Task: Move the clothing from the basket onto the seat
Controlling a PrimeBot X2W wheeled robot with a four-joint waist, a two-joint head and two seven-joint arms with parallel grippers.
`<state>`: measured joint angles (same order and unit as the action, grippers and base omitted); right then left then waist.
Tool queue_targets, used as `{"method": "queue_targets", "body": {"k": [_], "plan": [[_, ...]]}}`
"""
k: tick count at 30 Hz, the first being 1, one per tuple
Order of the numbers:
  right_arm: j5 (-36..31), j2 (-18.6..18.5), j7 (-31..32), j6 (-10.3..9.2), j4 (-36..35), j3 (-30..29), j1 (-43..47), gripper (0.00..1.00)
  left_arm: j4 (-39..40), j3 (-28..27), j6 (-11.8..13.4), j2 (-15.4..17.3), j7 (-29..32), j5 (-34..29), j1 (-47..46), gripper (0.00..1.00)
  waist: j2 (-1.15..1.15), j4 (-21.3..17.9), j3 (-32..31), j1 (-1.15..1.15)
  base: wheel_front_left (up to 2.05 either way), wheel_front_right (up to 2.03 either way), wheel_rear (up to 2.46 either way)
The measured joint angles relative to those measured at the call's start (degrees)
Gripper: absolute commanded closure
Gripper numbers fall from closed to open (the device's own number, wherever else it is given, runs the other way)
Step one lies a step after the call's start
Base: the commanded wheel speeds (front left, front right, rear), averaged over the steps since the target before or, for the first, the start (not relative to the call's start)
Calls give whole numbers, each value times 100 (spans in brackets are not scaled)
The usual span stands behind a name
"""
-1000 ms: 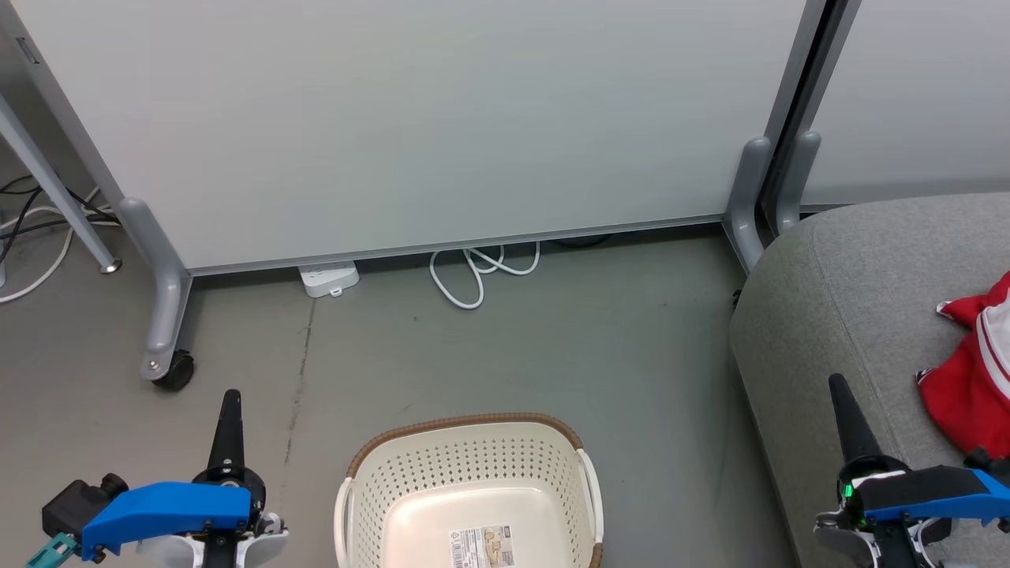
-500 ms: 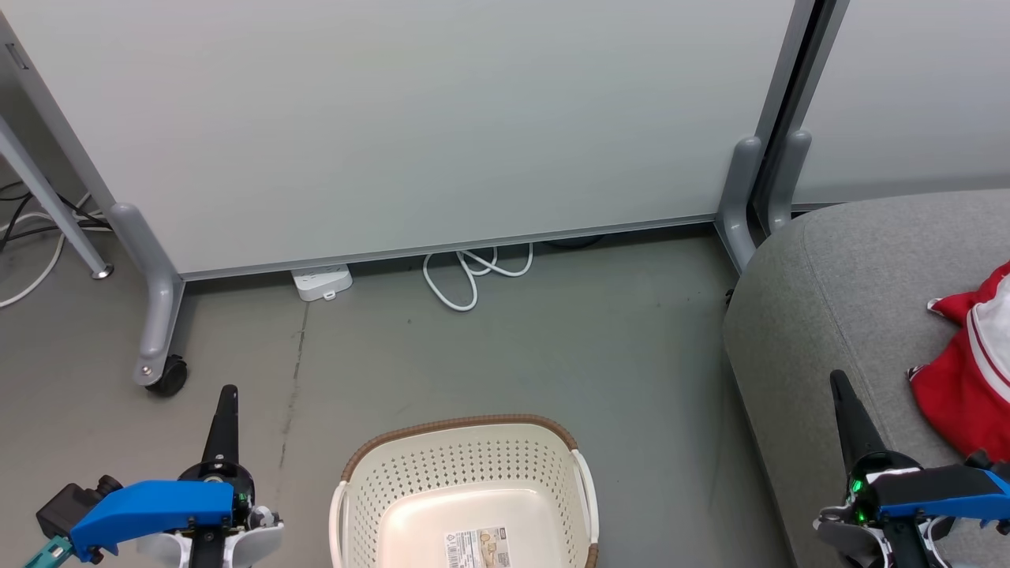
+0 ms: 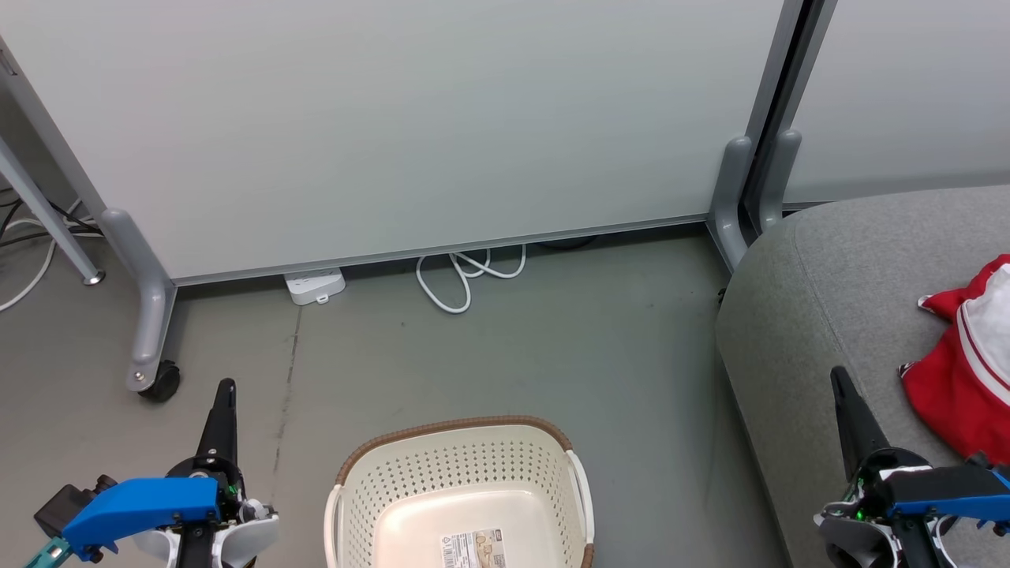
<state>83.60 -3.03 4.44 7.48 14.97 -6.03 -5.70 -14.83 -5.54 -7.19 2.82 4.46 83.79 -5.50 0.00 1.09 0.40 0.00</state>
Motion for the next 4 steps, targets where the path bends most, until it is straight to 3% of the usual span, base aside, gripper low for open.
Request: {"method": "queue_targets", "body": {"k": [4], "plan": [[169,3,31,-1,-22,-10,-2,100,11,-20,0,0,36,166,-2,100,0,-20,-4,0,0,0,0]]}}
